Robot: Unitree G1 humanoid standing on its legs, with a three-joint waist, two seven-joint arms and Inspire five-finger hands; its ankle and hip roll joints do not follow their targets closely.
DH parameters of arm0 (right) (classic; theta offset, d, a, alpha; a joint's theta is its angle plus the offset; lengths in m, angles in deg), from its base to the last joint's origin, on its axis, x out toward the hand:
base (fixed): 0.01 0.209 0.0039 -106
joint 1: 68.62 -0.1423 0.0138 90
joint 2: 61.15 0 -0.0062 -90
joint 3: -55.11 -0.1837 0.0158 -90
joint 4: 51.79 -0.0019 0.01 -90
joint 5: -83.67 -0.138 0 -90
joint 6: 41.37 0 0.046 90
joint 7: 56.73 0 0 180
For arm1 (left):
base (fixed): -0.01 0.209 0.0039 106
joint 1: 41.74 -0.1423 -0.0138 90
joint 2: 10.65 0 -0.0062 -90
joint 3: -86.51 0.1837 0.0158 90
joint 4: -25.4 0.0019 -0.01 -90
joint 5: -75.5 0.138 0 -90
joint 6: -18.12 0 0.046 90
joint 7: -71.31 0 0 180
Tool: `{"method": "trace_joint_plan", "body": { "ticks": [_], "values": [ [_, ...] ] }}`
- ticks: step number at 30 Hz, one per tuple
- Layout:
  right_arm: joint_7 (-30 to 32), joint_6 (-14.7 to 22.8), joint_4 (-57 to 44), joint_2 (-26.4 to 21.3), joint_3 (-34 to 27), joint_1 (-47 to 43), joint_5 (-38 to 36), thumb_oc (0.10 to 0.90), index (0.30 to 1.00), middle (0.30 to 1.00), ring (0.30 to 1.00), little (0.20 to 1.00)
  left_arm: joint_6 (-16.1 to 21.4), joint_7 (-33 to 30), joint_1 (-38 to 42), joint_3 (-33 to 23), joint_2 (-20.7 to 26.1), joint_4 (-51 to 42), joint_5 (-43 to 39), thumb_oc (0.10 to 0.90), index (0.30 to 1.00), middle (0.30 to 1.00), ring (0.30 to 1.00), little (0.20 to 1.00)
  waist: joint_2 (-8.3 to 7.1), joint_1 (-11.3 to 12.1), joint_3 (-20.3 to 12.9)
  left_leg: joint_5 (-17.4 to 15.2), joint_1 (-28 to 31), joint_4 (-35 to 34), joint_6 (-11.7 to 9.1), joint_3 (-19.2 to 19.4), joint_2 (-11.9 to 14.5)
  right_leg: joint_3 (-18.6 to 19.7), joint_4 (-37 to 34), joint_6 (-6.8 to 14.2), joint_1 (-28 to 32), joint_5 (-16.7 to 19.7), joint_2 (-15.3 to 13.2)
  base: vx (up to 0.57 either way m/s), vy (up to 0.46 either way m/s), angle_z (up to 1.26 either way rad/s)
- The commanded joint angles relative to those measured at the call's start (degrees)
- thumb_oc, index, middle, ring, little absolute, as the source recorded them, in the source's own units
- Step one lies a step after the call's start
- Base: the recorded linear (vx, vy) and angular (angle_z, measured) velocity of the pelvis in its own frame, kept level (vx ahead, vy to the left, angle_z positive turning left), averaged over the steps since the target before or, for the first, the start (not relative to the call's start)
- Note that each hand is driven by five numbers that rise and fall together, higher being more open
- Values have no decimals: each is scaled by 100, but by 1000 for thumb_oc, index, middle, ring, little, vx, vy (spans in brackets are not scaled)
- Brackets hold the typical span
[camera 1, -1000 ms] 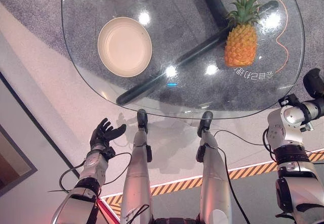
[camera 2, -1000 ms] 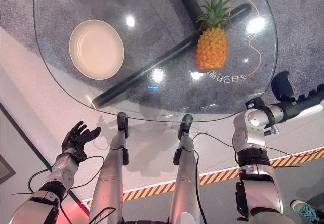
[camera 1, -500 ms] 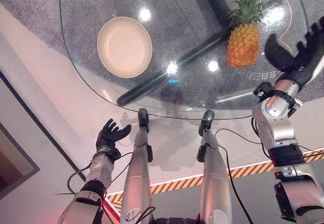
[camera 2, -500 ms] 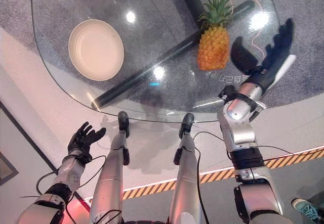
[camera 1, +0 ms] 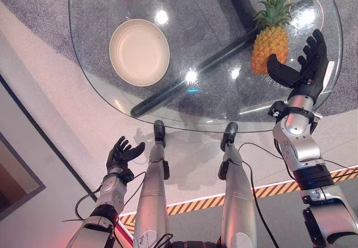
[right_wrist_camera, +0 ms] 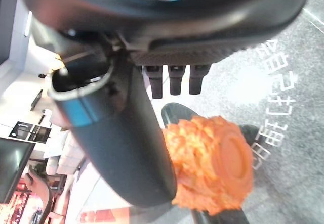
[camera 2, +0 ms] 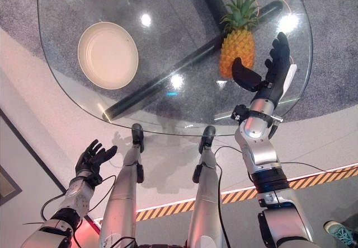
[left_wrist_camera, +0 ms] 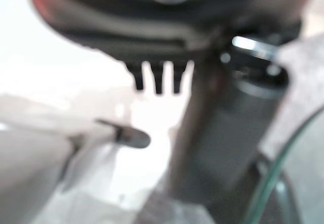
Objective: Pick up the fruit to the plate
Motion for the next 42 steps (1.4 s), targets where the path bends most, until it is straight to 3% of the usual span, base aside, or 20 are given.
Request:
{"method": "trace_joint_plan", "body": {
  "ticks": [1,25,32,42],
  "values": [
    [-16,254,-805,-364,-111,68,328,800,900,900,900,900,141,-124,-386,-146,97,32,30,800,900,900,900,900,71,-121,-78,-292,-29,227,107,-62,-262,-324,15,-95,48,-135,117,0,0,0],
    [-385,-424,-367,-466,124,-332,-67,800,900,900,900,900,11,-204,-331,-15,125,-54,35,800,900,900,900,900,130,-42,-78,-289,-65,277,122,-72,-285,-370,79,-110,1,-148,103,0,0,0],
    [-646,-848,-382,-512,248,-414,-4,800,900,900,900,900,-43,-225,-356,-9,140,-131,59,800,900,900,900,900,123,-23,-78,-284,-75,295,127,-81,-286,-381,104,-120,-18,-149,110,0,0,0],
    [-784,-1153,-337,-611,372,-536,19,800,900,900,900,900,-92,-269,-354,7,163,-194,61,800,900,900,900,900,109,-7,-78,-273,-64,282,133,-82,-289,-396,109,-123,-16,-143,124,0,0,0]
  ]
}}
